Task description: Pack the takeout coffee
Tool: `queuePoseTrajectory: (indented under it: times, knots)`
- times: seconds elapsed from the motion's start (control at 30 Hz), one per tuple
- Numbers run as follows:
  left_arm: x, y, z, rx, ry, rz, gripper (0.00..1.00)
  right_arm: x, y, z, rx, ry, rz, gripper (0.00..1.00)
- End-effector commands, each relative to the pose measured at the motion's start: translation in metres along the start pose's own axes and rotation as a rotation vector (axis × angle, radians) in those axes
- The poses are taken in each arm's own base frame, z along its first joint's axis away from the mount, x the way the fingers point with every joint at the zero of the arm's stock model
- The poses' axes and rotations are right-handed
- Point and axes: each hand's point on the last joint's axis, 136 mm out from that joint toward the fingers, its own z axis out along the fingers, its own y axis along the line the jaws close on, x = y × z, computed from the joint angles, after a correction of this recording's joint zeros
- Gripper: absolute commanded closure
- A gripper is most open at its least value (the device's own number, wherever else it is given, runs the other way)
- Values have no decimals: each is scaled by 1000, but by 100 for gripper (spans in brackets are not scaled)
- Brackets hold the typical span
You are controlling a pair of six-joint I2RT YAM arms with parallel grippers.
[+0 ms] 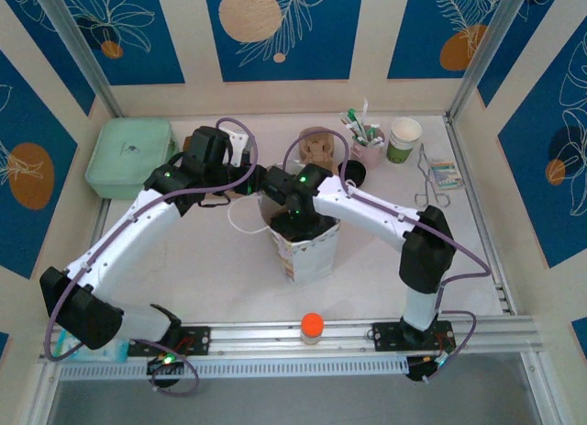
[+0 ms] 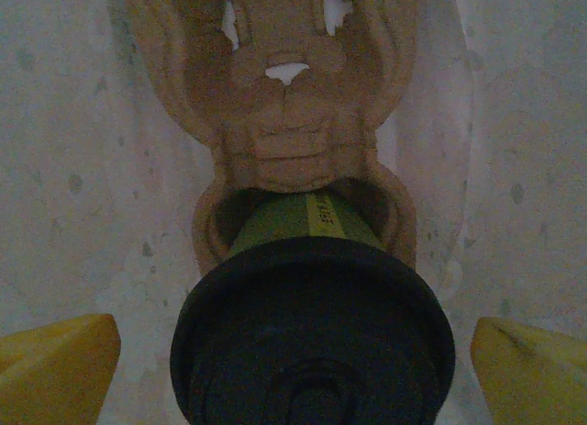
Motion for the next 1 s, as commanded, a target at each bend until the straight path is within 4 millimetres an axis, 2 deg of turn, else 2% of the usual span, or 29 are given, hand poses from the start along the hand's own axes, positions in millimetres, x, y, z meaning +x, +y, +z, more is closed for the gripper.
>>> queuePoseTrajectory:
  times: [0.0, 0.4, 0.97]
  knots:
    - [-6, -7, -15, 6, -31, 7, 47, 3, -4, -28, -6, -43, 14, 1]
    - [-8, -8, -21, 12, -48, 3, 24, 3, -4, -58, -11, -112, 1, 1]
    - [-11, -10, -27, 16, -67, 0, 17, 0, 1, -95, -65, -237, -23, 1]
